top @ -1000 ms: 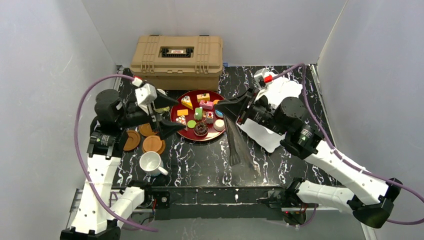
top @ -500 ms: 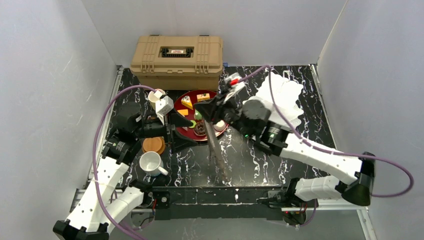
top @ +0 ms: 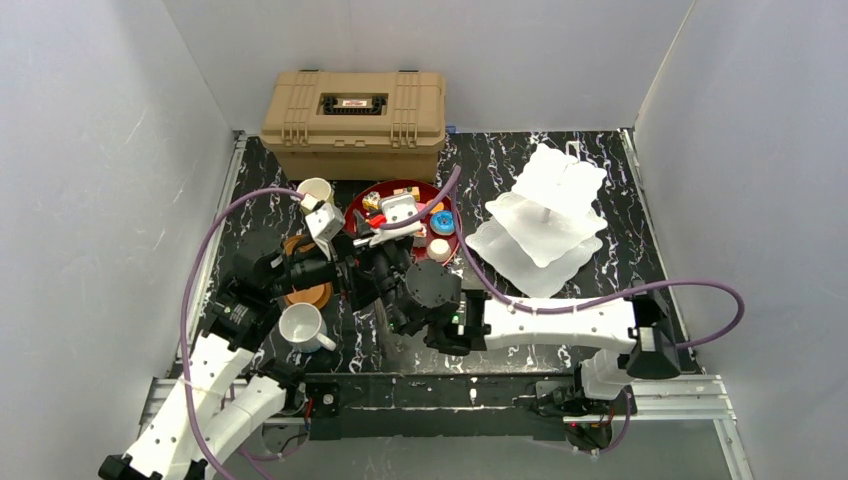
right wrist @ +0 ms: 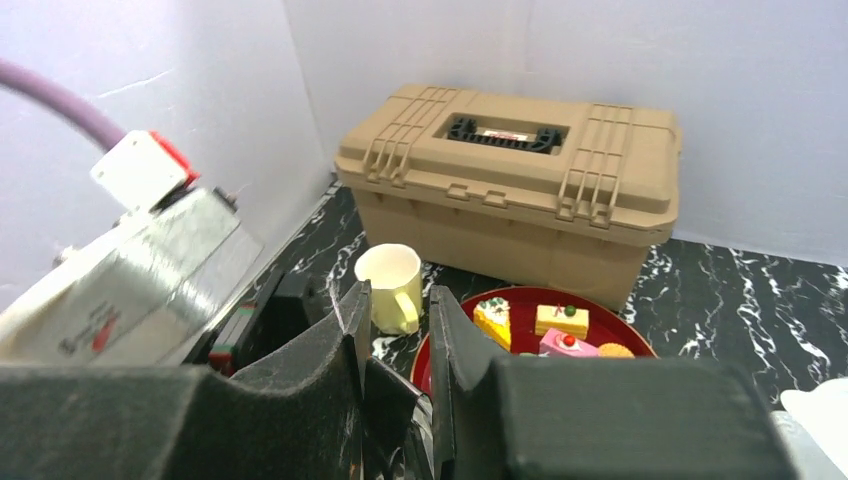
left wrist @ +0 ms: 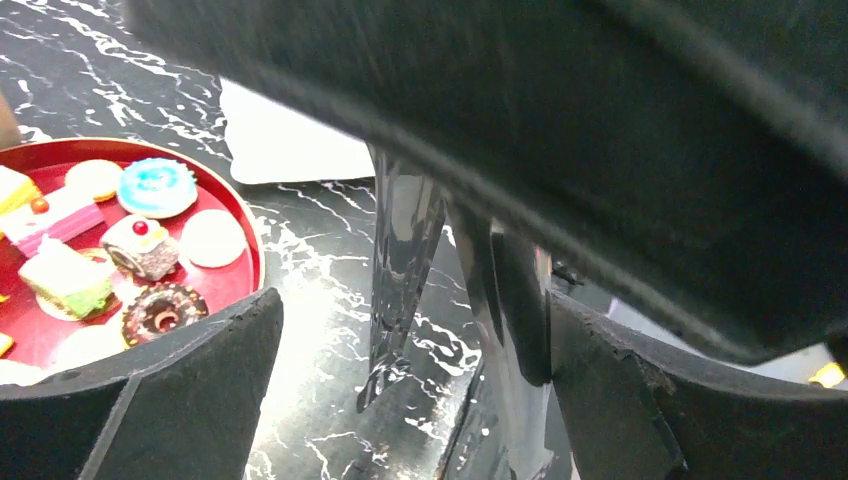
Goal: Serve the afternoon tea
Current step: Pick up the clamp from the center of the board.
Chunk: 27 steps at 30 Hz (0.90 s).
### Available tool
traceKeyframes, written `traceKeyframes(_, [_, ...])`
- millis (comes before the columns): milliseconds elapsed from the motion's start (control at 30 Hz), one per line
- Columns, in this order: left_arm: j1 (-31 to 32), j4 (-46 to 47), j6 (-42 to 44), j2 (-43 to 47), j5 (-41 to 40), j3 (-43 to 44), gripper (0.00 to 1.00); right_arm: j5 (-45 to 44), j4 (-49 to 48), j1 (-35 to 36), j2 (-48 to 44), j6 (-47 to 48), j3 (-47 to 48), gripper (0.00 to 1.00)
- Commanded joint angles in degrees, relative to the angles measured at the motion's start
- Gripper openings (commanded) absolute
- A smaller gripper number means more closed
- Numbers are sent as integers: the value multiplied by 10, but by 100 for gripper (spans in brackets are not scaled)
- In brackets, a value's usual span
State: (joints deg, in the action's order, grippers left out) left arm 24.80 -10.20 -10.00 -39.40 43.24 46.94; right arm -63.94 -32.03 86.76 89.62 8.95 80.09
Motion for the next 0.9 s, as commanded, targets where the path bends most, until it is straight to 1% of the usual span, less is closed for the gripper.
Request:
traceKeyframes(0, [11, -2, 23, 15, -54, -11, 98, -81, -121, 8, 25, 75, 61, 1])
traceKeyframes(67, [14, -4, 40, 7, -77, -9, 98, -91, -153, 14, 42, 100, 75, 1])
traceKeyframes(133, [16, -11, 55, -5, -94, -6, 98, -98, -198, 20, 56, 149, 83, 1])
traceKeyframes(233, [17, -12, 58, -12, -80, -5, 98, -110, -257, 25, 72, 200, 93, 1])
traceKeyframes(267, [17, -12, 56, -11, -73, -4, 96, -112, -268, 26, 75, 212, 94, 1])
traceKeyframes(333, [18, -13, 57, -3, -64, -10, 86, -114, -285, 26, 76, 227, 91, 1])
traceKeyframes(433, [19, -33, 84, 9, -62, -18, 73, -114, -300, 26, 73, 239, 88, 1])
traceKeyframes(467, [19, -45, 92, 12, -61, -20, 69, -115, -305, 26, 72, 243, 86, 1])
traceKeyframes(533, [19, -59, 97, 19, -51, -25, 67, -114, -313, 26, 69, 247, 85, 1])
traceKeyframes(600, [19, -60, 95, 25, -48, -33, 68, -114, -314, 26, 67, 241, 86, 1])
traceKeyframes(633, [19, -54, 92, 26, -48, -36, 66, -115, -308, 26, 65, 233, 85, 1])
traceKeyframes(700, [19, -42, 90, 22, -50, -33, 54, -116, -284, 26, 59, 209, 83, 1])
traceKeyframes(800, [19, -30, 96, 17, -64, -19, 22, -123, -259, 26, 44, 177, 72, 1])
traceKeyframes(833, [19, -29, 98, 16, -71, -13, 8, -126, -252, 26, 38, 169, 66, 1])
traceKeyframes(867, [19, -31, 106, 14, -77, -8, 0, -128, -240, 26, 29, 157, 60, 1])
